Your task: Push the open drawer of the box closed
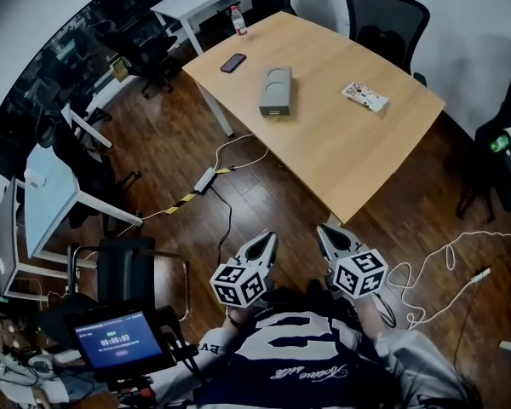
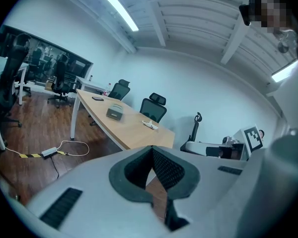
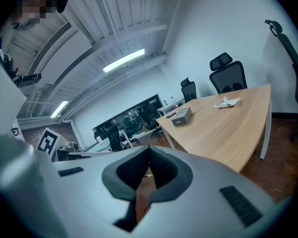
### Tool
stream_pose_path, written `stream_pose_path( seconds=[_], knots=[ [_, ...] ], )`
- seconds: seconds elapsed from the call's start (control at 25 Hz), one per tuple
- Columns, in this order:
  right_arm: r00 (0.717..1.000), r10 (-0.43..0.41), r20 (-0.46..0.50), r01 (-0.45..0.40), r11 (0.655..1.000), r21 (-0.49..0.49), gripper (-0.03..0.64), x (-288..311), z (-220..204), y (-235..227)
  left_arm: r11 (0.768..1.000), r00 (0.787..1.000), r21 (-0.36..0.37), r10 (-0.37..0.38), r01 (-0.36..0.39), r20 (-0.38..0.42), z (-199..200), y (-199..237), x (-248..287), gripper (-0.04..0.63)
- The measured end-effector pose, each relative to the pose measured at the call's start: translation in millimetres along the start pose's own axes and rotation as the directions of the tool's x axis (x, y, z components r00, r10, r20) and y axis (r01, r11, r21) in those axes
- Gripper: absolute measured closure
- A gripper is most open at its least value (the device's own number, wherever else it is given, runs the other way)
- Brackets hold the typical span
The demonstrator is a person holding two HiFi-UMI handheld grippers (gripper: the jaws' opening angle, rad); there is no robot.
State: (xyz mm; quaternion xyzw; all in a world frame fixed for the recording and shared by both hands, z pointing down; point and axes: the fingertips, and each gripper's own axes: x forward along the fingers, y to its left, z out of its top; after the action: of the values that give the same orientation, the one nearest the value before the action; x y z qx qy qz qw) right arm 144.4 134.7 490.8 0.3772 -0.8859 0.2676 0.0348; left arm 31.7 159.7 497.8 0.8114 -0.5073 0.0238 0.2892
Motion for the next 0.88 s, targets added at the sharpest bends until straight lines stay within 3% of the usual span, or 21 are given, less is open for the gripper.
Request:
stream_pose_path(
  seconds=[0.88],
  knots=[
    [1.0, -0.001, -0.015, 0.0, 0.999, -0.048, 0.621, 8.0, -11.5, 40.3, 1.0, 1.0, -0.021, -0.007, 0.007, 0.005, -6.5, 21.0, -36.5, 0.597]
  ],
)
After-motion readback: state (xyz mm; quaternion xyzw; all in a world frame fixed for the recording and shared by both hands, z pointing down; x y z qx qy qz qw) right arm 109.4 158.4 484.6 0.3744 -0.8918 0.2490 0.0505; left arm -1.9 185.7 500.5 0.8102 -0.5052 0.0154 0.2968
